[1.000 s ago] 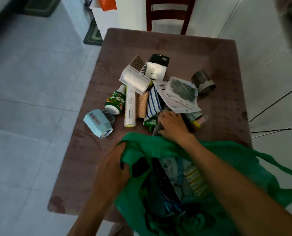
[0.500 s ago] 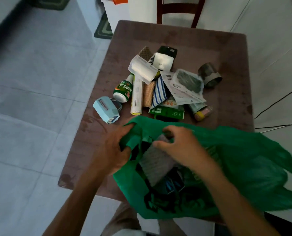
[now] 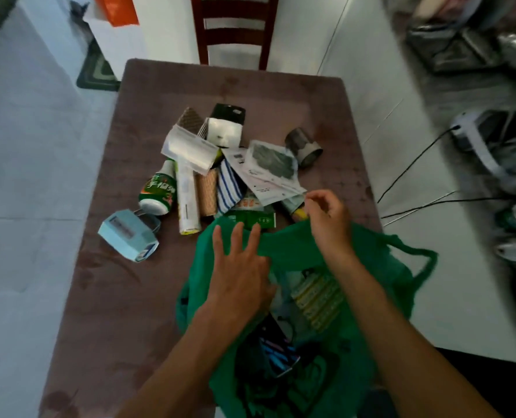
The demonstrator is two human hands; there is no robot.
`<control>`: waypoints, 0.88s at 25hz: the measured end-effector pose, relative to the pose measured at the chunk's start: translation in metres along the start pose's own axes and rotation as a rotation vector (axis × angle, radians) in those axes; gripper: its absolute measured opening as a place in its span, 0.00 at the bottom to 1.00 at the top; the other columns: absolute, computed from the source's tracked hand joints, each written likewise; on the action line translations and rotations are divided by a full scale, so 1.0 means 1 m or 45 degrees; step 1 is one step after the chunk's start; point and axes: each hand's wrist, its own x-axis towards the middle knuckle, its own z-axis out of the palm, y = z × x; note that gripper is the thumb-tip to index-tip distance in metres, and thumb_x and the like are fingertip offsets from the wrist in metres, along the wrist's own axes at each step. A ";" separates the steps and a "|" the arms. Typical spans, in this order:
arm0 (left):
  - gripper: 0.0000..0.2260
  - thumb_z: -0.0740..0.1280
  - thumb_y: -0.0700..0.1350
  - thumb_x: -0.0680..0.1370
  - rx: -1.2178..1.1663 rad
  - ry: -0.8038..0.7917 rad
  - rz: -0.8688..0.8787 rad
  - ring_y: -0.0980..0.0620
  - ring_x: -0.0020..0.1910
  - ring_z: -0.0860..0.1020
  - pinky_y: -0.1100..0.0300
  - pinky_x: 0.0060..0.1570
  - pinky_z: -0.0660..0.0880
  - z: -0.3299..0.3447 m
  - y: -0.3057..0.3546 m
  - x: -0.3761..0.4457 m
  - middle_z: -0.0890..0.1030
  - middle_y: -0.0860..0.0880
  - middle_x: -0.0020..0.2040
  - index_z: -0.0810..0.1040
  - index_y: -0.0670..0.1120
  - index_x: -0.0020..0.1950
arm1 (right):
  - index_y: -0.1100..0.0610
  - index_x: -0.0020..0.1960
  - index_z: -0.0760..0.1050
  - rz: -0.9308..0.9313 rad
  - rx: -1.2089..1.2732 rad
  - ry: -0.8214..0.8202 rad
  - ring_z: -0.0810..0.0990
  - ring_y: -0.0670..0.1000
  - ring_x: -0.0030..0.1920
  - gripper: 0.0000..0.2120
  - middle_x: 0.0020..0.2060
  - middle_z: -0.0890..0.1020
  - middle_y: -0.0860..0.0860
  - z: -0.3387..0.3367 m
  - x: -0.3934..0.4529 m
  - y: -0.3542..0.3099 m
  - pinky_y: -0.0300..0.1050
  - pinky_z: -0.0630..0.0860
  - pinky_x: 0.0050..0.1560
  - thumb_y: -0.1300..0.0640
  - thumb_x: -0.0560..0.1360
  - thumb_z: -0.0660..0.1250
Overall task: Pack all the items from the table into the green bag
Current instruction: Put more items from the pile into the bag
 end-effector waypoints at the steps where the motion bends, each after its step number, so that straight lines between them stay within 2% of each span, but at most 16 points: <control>1: 0.15 0.62 0.56 0.75 0.031 -0.033 -0.024 0.40 0.74 0.55 0.31 0.67 0.39 0.008 -0.003 0.008 0.62 0.47 0.75 0.78 0.53 0.59 | 0.51 0.52 0.75 0.104 -0.094 -0.090 0.78 0.53 0.45 0.06 0.43 0.80 0.49 0.001 0.020 0.007 0.48 0.74 0.43 0.53 0.75 0.67; 2: 0.13 0.64 0.51 0.74 0.020 -0.016 -0.040 0.40 0.71 0.61 0.31 0.67 0.40 0.014 -0.007 0.015 0.70 0.47 0.70 0.80 0.51 0.57 | 0.52 0.60 0.72 0.202 -0.201 -0.210 0.77 0.55 0.49 0.15 0.49 0.79 0.51 0.002 0.041 0.018 0.49 0.74 0.47 0.52 0.74 0.68; 4: 0.14 0.67 0.45 0.68 -0.038 0.060 -0.100 0.42 0.61 0.72 0.32 0.68 0.51 0.027 -0.016 0.023 0.80 0.48 0.58 0.81 0.47 0.53 | 0.53 0.75 0.57 0.311 -0.397 -0.402 0.73 0.59 0.61 0.36 0.64 0.73 0.58 0.011 0.081 0.052 0.53 0.73 0.59 0.51 0.72 0.71; 5: 0.17 0.68 0.43 0.66 -0.067 0.099 -0.132 0.42 0.59 0.73 0.33 0.66 0.57 0.032 -0.017 0.025 0.81 0.48 0.56 0.80 0.46 0.54 | 0.51 0.77 0.51 0.319 -0.465 -0.471 0.70 0.61 0.66 0.44 0.70 0.68 0.58 0.019 0.096 0.070 0.56 0.72 0.62 0.50 0.69 0.73; 6: 0.19 0.66 0.43 0.66 -0.103 0.128 -0.155 0.42 0.58 0.73 0.35 0.63 0.63 0.037 -0.014 0.026 0.80 0.48 0.58 0.79 0.45 0.57 | 0.48 0.76 0.50 0.280 -0.517 -0.512 0.69 0.63 0.67 0.47 0.72 0.65 0.58 0.029 0.109 0.091 0.59 0.71 0.63 0.47 0.66 0.74; 8: 0.24 0.60 0.41 0.67 -0.208 0.233 -0.131 0.43 0.58 0.70 0.43 0.58 0.70 0.043 -0.006 0.025 0.75 0.47 0.66 0.75 0.43 0.63 | 0.49 0.73 0.54 0.178 -0.602 -0.536 0.71 0.65 0.64 0.44 0.70 0.66 0.60 0.044 0.124 0.117 0.60 0.73 0.60 0.42 0.63 0.71; 10: 0.27 0.58 0.39 0.68 -0.314 0.284 -0.090 0.43 0.57 0.70 0.48 0.58 0.70 0.044 -0.003 0.020 0.68 0.48 0.72 0.70 0.40 0.68 | 0.55 0.70 0.58 0.174 -0.679 -0.417 0.73 0.65 0.60 0.38 0.67 0.67 0.62 0.042 0.128 0.115 0.55 0.74 0.56 0.43 0.68 0.69; 12: 0.27 0.58 0.39 0.70 -0.315 0.301 -0.155 0.42 0.56 0.70 0.49 0.58 0.71 0.049 -0.001 0.025 0.65 0.48 0.74 0.68 0.39 0.70 | 0.54 0.64 0.63 0.150 -0.601 -0.276 0.75 0.63 0.56 0.33 0.61 0.71 0.59 0.023 0.123 0.092 0.54 0.74 0.50 0.39 0.66 0.69; 14: 0.27 0.58 0.39 0.70 -0.332 0.311 -0.245 0.43 0.52 0.70 0.50 0.56 0.70 0.056 0.004 0.024 0.66 0.47 0.73 0.68 0.38 0.70 | 0.50 0.54 0.65 -0.068 -0.372 -0.263 0.78 0.56 0.46 0.26 0.49 0.76 0.53 -0.009 0.098 0.063 0.50 0.74 0.41 0.36 0.65 0.68; 15: 0.27 0.59 0.38 0.70 -0.361 0.322 -0.272 0.43 0.51 0.70 0.52 0.56 0.69 0.058 0.007 0.021 0.66 0.46 0.73 0.68 0.38 0.69 | 0.49 0.51 0.66 -0.197 -0.212 -0.396 0.77 0.52 0.41 0.23 0.44 0.76 0.51 -0.028 0.078 0.048 0.48 0.73 0.37 0.36 0.66 0.69; 17: 0.26 0.58 0.35 0.69 -0.419 0.346 -0.296 0.43 0.51 0.70 0.54 0.56 0.66 0.056 0.012 0.019 0.68 0.45 0.72 0.69 0.37 0.68 | 0.50 0.48 0.68 -0.273 0.048 -0.959 0.74 0.47 0.36 0.22 0.38 0.75 0.50 -0.059 0.033 0.020 0.45 0.71 0.34 0.35 0.68 0.70; 19: 0.26 0.55 0.36 0.68 -0.463 0.337 -0.326 0.42 0.54 0.70 0.55 0.58 0.64 0.051 0.015 0.019 0.69 0.43 0.71 0.70 0.36 0.67 | 0.48 0.49 0.69 -0.271 -0.143 -1.448 0.74 0.49 0.37 0.23 0.40 0.76 0.50 -0.072 -0.001 0.006 0.50 0.72 0.37 0.32 0.67 0.69; 20: 0.27 0.54 0.38 0.68 -0.492 0.324 -0.342 0.42 0.56 0.70 0.55 0.60 0.64 0.048 0.016 0.018 0.70 0.43 0.70 0.71 0.36 0.67 | 0.46 0.50 0.68 -0.290 -0.335 -1.559 0.75 0.50 0.40 0.23 0.42 0.76 0.48 -0.070 -0.011 0.006 0.52 0.73 0.41 0.30 0.67 0.68; 21: 0.28 0.53 0.39 0.68 -0.516 0.318 -0.345 0.41 0.56 0.71 0.53 0.61 0.65 0.044 0.017 0.019 0.71 0.43 0.70 0.71 0.36 0.67 | 0.44 0.53 0.68 -0.331 -0.536 -1.550 0.76 0.50 0.44 0.25 0.46 0.77 0.46 -0.065 -0.017 0.008 0.52 0.74 0.45 0.28 0.67 0.65; 22: 0.29 0.52 0.41 0.68 -0.535 0.317 -0.344 0.40 0.56 0.72 0.51 0.61 0.68 0.041 0.017 0.020 0.70 0.43 0.70 0.71 0.36 0.67 | 0.43 0.58 0.68 -0.407 -0.708 -1.436 0.76 0.50 0.50 0.29 0.52 0.77 0.45 -0.059 -0.020 0.011 0.51 0.75 0.50 0.25 0.66 0.62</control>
